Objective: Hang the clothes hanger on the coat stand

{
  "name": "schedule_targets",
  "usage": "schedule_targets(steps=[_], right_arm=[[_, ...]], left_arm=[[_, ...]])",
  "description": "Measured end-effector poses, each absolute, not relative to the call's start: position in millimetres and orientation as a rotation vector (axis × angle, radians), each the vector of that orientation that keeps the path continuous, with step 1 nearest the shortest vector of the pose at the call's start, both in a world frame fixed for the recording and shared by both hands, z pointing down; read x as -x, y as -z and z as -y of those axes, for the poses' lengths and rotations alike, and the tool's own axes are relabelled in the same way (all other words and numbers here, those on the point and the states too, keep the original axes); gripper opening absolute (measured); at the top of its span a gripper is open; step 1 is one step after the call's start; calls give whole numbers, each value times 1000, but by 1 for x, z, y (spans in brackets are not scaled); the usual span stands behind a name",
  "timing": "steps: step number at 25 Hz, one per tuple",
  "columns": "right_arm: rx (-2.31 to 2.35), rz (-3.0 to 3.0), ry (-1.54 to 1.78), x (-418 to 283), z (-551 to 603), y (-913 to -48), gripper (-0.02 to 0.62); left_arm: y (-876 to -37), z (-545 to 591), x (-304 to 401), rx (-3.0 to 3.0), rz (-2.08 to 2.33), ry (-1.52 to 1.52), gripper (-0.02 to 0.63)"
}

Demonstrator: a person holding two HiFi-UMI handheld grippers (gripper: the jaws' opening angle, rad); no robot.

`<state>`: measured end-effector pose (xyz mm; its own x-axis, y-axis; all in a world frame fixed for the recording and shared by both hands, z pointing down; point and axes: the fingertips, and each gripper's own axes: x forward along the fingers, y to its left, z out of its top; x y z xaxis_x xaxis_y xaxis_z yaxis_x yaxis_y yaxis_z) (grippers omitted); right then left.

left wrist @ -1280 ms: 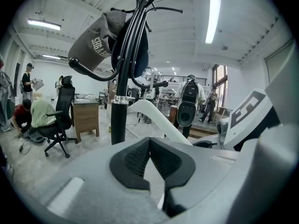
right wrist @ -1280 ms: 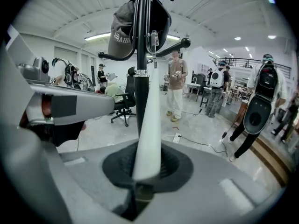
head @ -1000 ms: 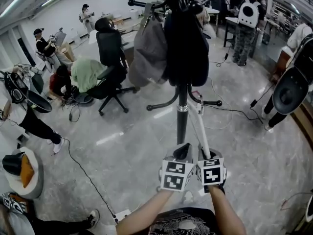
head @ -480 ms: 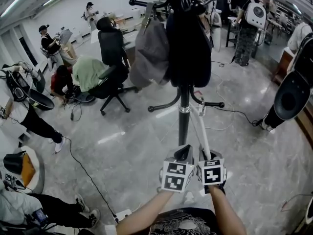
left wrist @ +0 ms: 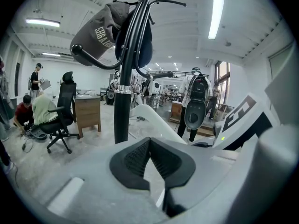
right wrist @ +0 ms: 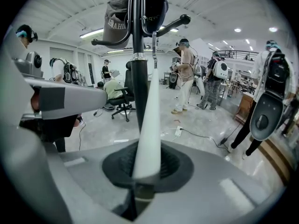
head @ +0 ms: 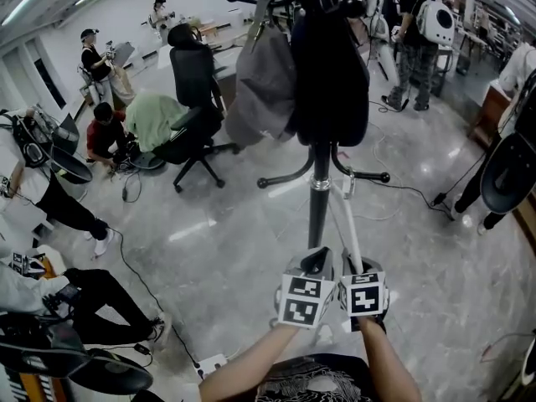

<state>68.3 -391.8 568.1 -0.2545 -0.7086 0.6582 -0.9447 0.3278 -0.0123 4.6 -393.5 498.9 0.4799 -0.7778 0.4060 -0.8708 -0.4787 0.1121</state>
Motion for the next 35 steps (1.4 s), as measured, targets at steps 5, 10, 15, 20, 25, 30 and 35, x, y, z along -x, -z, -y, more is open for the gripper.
schedule_targets(steps=[5,10,15,20,25,30,35], right_arm=[[-1470,2045,-537,-71,394,-566,46],[-1492,2068,-527,-66,391,-564,55],[-1491,2084,-524,-65,388,-563,61],[-1500,2113,-526,-57,418,-572,82],[-1516,2124,-500,-65,388,-558,99],[-1529,2143,-491,-67,373,-550,107],[-1545,2159,-503,-70,367,-543,121]], left_arm=[[-499,391,-5,-2425,1388,-439,5],[-502,389,-4,-2425,1382,-434,5],[-505,387,-4,-2425,1372,-443,5],[-515,417,2,-2433,1374,-444,5],[-507,386,-7,-2436,1359,-444,5],[-505,371,-11,-2448,1351,-441,5],[-502,366,-14,-2446,1339,-436,5]])
